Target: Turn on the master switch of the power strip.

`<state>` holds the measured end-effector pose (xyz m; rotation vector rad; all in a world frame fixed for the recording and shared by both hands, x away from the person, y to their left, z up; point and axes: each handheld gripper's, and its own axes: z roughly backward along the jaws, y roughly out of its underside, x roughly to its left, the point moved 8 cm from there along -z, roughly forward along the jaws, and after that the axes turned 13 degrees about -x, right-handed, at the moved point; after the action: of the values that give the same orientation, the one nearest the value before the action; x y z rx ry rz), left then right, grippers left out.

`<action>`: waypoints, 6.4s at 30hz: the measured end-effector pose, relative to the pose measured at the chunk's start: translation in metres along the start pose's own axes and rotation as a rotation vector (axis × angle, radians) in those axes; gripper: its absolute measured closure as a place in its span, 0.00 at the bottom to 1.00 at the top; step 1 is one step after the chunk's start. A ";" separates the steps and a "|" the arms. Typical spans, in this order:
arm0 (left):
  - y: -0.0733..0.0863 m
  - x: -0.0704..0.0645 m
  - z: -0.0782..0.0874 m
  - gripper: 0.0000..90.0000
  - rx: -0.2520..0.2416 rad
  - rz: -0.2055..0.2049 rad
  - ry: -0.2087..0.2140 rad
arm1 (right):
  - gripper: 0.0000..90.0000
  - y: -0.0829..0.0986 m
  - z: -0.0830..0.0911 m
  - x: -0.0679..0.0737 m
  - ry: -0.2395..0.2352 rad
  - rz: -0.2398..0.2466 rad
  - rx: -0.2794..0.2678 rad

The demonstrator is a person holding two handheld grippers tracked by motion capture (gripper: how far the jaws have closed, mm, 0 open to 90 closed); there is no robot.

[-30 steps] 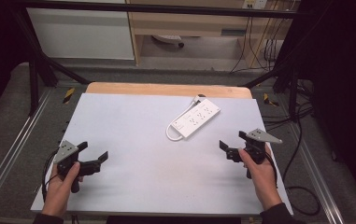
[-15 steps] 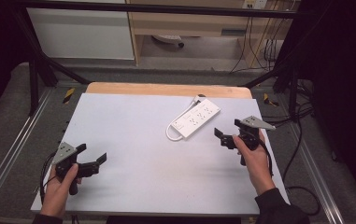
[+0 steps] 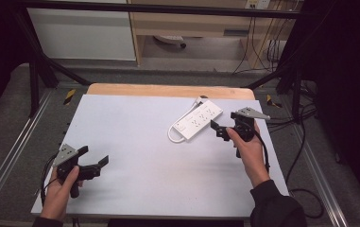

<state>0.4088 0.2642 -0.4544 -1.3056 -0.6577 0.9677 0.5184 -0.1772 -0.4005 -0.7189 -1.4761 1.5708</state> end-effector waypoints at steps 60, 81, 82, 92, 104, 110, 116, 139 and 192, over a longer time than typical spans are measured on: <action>0.001 -0.001 -0.001 0.06 0.008 0.000 0.014 | 0.99 -0.006 -0.088 0.013 0.033 0.050 -0.078; 0.001 -0.001 -0.001 0.06 0.005 0.000 0.014 | 1.00 0.016 -0.104 0.021 0.021 0.040 -0.023; 0.001 -0.001 -0.001 0.06 0.008 0.000 0.015 | 1.00 0.017 -0.104 0.021 0.020 0.044 -0.021; 0.002 -0.001 -0.001 0.06 0.011 -0.002 0.015 | 1.00 0.024 -0.108 0.025 0.015 0.045 -0.001; 0.001 -0.001 -0.001 0.06 0.009 -0.002 0.015 | 1.00 0.031 -0.112 0.029 0.003 0.048 0.016; 0.002 -0.001 -0.001 0.06 0.009 -0.002 0.015 | 1.00 0.033 -0.112 0.030 0.003 0.047 0.023; 0.002 -0.001 -0.001 0.06 0.009 -0.002 0.015 | 1.00 0.037 -0.114 0.032 0.000 0.054 0.038; 0.002 -0.001 -0.001 0.06 0.011 -0.006 0.017 | 1.00 0.058 -0.120 0.045 -0.030 0.075 0.106; 0.002 -0.001 -0.001 0.07 0.010 -0.008 0.017 | 1.00 0.080 -0.117 0.075 -0.098 0.142 0.180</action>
<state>0.4086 0.2630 -0.4563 -1.3002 -0.6440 0.9519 0.5674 -0.0504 -0.4853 -0.6619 -1.3556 1.8437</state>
